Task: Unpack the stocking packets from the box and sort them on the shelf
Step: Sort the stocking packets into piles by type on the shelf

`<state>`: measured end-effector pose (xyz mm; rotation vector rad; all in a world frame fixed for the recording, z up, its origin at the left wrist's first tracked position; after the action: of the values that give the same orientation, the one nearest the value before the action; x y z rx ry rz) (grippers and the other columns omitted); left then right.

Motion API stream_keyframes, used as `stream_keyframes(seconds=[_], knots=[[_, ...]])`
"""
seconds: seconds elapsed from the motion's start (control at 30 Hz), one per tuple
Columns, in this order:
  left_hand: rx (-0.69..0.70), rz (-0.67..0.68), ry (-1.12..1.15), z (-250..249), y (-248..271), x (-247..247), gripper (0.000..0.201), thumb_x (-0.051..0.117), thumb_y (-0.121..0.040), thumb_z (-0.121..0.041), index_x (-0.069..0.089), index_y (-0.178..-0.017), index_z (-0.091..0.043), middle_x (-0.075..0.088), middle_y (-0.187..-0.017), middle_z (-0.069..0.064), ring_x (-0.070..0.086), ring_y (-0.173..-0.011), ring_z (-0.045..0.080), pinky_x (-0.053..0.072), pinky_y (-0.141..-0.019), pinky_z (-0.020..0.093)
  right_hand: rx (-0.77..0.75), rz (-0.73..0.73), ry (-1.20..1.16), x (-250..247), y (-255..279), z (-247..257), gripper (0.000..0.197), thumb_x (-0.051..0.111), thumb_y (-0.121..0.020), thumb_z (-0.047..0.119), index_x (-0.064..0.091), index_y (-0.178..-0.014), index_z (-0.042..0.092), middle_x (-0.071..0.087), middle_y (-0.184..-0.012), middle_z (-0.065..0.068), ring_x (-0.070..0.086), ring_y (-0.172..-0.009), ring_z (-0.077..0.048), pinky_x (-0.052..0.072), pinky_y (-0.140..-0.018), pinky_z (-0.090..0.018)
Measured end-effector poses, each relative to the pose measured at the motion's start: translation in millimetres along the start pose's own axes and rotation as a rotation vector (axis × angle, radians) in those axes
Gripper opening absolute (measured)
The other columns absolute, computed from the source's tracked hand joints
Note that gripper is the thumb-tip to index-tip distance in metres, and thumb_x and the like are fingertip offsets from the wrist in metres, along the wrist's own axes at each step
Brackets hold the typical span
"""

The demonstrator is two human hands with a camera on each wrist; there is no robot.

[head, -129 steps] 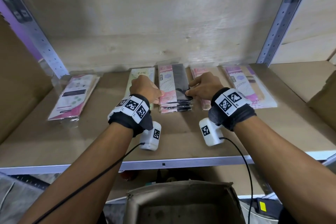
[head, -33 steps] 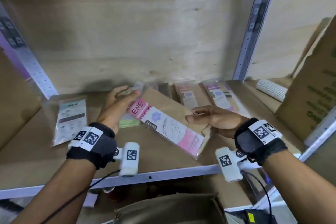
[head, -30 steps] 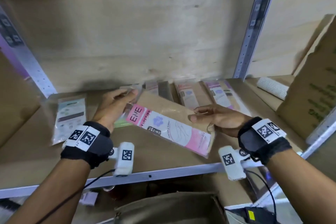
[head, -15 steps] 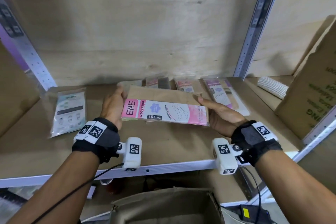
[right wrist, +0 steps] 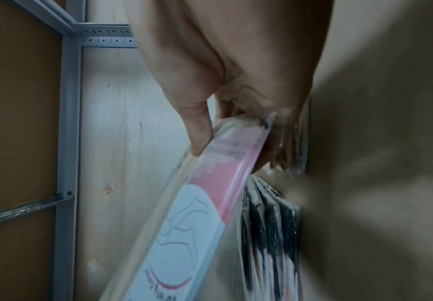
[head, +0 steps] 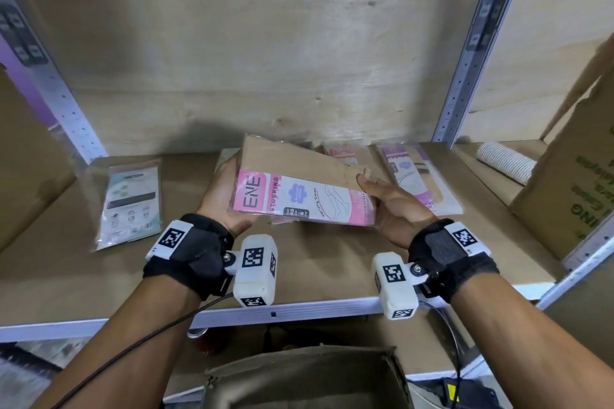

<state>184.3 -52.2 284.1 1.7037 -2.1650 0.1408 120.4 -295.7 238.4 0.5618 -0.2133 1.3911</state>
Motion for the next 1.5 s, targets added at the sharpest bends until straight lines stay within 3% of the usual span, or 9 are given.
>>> stream_keyframes(seconds=[0.2, 0.37, 0.57, 0.67, 0.93, 1.07, 1.17, 1.3, 1.5], knots=[[-0.006, -0.029, -0.025, -1, -16, -16, 0.051, 0.055, -0.092, -0.061, 0.067, -0.124, -0.024, 0.071, -0.122, -0.002, 0.070, -0.108, 0.021, 0.053, -0.096, 0.036, -0.124, -0.067, 0.005, -4, -7, 8, 0.023, 0.065, -0.092, 0.016, 0.068, -0.112, 0.006, 0.068, -0.122, -0.017, 0.071, -0.103, -0.030, 0.061, -0.076, -0.039], [0.165, -0.282, -0.183, 4, -23, -29, 0.034, 0.051, -0.091, -0.066, 0.057, -0.086, -0.032, 0.058, -0.093, -0.009, 0.059, -0.088, 0.012, 0.046, -0.084, 0.034, -0.156, -0.106, 0.047, -6, -9, 11, 0.034, 0.067, -0.091, 0.018, 0.064, -0.123, 0.006, 0.068, -0.122, -0.017, 0.064, -0.114, -0.037, 0.053, -0.095, -0.052], [-0.001, 0.049, 0.249, -5, -6, -15, 0.041, 0.051, -0.100, -0.045, 0.070, -0.078, -0.017, 0.069, -0.055, 0.000, 0.061, -0.038, 0.009, 0.048, -0.037, 0.017, -0.139, -0.084, 0.038, 6, -9, 8, 0.023, 0.065, -0.091, 0.017, 0.065, -0.110, 0.004, 0.062, -0.129, -0.021, 0.064, -0.111, -0.035, 0.057, -0.084, -0.045], [-0.041, 0.225, 0.428, -6, -6, -15, 0.051, 0.049, -0.102, -0.042, 0.034, -0.057, -0.023, 0.037, -0.034, -0.007, 0.030, -0.021, 0.004, 0.029, -0.023, 0.013, -0.112, -0.080, 0.049, 6, -10, 7, 0.039, 0.065, -0.090, 0.020, 0.062, -0.123, 0.001, 0.064, -0.128, -0.020, 0.066, -0.108, -0.033, 0.058, -0.083, -0.046], [-0.048, -0.096, 0.283, 6, -23, -39, 0.058, 0.050, -0.087, -0.072, 0.057, -0.064, -0.020, 0.049, -0.053, -0.005, 0.044, -0.036, 0.009, 0.038, -0.036, 0.015, -0.031, -0.064, 0.029, 1, -8, 14, 0.051, 0.064, -0.092, 0.023, 0.051, -0.139, 0.007, 0.066, -0.127, -0.018, 0.066, -0.113, -0.035, 0.057, -0.079, -0.059], [-0.123, 0.001, 0.389, 9, -25, -41, 0.090, 0.050, -0.075, -0.085, 0.067, -0.112, -0.005, 0.068, -0.089, 0.007, 0.060, -0.065, 0.017, 0.050, -0.058, 0.025, -0.088, -0.087, -0.150, 3, -10, 19, 0.053, 0.060, -0.096, 0.016, 0.043, -0.146, 0.019, 0.063, -0.131, -0.012, 0.065, -0.108, -0.026, 0.060, -0.082, -0.040], [-0.161, 0.138, 0.201, 21, -17, -18, 0.091, 0.065, -0.069, -0.078, 0.063, -0.121, -0.003, 0.075, -0.109, 0.013, 0.073, -0.091, 0.026, 0.060, -0.075, 0.036, -0.117, -0.078, -0.151, 14, -8, 15, 0.022, 0.060, -0.096, 0.014, 0.059, -0.117, 0.008, 0.061, -0.127, -0.021, 0.063, -0.104, -0.026, 0.053, -0.094, -0.039], [-0.082, 0.151, -0.002, 40, -6, 10, 0.051, 0.071, -0.082, -0.049, 0.066, -0.117, -0.012, 0.076, -0.109, 0.011, 0.075, -0.098, 0.021, 0.061, -0.081, 0.034, -0.118, -0.004, -0.008, 36, -5, -1, 0.009, 0.067, -0.091, 0.014, 0.058, -0.090, 0.010, 0.066, -0.096, -0.014, 0.068, -0.079, -0.024, 0.056, -0.060, -0.034], [0.019, -0.046, 0.129, 30, -11, -2, 0.016, 0.063, -0.097, -0.017, 0.065, -0.111, -0.010, 0.077, -0.105, 0.007, 0.075, -0.094, 0.016, 0.060, -0.067, 0.025, -0.067, 0.198, -0.126, 42, 1, 0, 0.019, 0.064, -0.091, 0.015, 0.068, -0.107, 0.007, 0.053, -0.123, -0.026, 0.047, -0.110, -0.037, 0.053, -0.097, -0.040]])
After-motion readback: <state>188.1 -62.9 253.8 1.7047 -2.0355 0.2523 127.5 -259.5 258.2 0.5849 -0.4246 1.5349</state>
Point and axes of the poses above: each hand's wrist, its own y-axis away from the middle knuckle, its own x-axis out of the palm, z = x × y, the point moved 1 cm from there along -y, towards the middle knuckle
